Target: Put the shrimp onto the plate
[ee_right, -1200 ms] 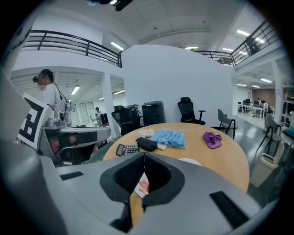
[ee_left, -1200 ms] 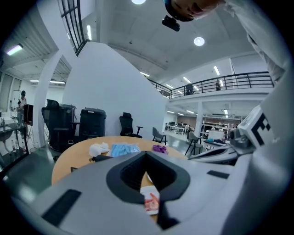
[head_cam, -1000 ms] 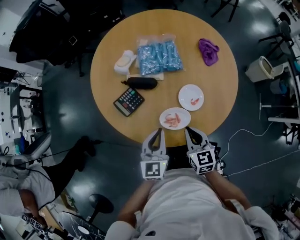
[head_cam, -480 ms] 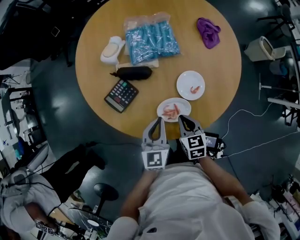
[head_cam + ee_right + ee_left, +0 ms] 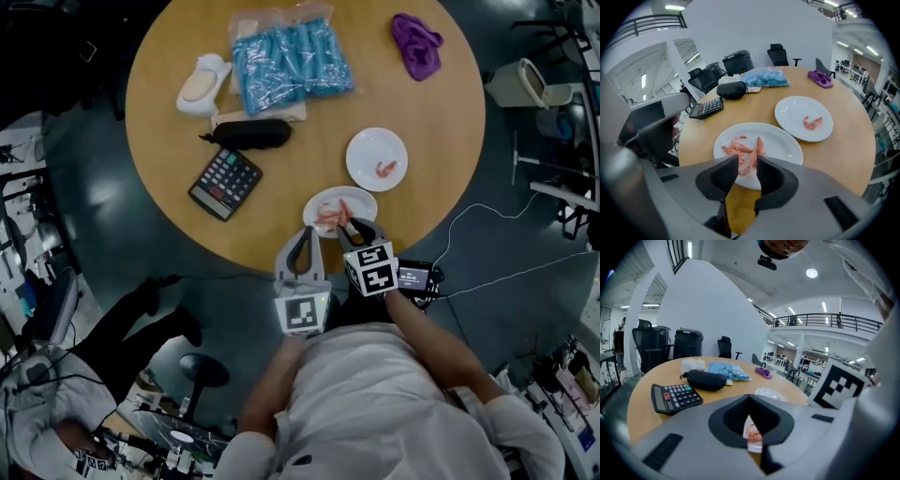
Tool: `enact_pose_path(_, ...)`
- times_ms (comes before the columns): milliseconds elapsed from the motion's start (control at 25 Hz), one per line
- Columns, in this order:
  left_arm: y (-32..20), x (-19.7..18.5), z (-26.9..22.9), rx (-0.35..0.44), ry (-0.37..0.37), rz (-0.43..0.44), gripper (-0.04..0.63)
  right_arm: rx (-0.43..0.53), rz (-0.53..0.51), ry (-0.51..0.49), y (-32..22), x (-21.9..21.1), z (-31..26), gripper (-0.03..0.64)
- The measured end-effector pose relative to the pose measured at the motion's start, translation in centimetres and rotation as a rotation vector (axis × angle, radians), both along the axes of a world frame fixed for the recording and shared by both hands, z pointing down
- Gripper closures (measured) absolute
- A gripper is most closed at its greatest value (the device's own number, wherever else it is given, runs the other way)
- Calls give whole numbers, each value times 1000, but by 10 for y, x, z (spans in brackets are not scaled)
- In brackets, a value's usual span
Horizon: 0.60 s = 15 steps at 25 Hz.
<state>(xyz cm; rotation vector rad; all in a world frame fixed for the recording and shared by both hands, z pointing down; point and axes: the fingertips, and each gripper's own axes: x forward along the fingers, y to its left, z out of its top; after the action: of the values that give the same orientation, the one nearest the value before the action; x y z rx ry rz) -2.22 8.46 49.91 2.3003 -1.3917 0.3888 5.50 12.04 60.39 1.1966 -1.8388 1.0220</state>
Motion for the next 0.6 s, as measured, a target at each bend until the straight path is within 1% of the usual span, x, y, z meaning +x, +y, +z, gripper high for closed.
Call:
enact_pose_path(240, 0, 2, 3, 0, 8, -4, 588, -22, 0, 34, 0, 3, 12, 495)
enact_pose_path(360, -1, 3, 2, -2, 12, -6, 588, -18, -14, 54, 1, 3, 14, 537)
enact_pose_path(480, 0, 5, 1, 0, 15, 1, 588, -11, -27, 61, -2, 4, 14, 549)
enact_pose_path(600, -1, 9, 0, 13, 14, 25, 588, 8, -39, 53, -5, 4, 6, 557)
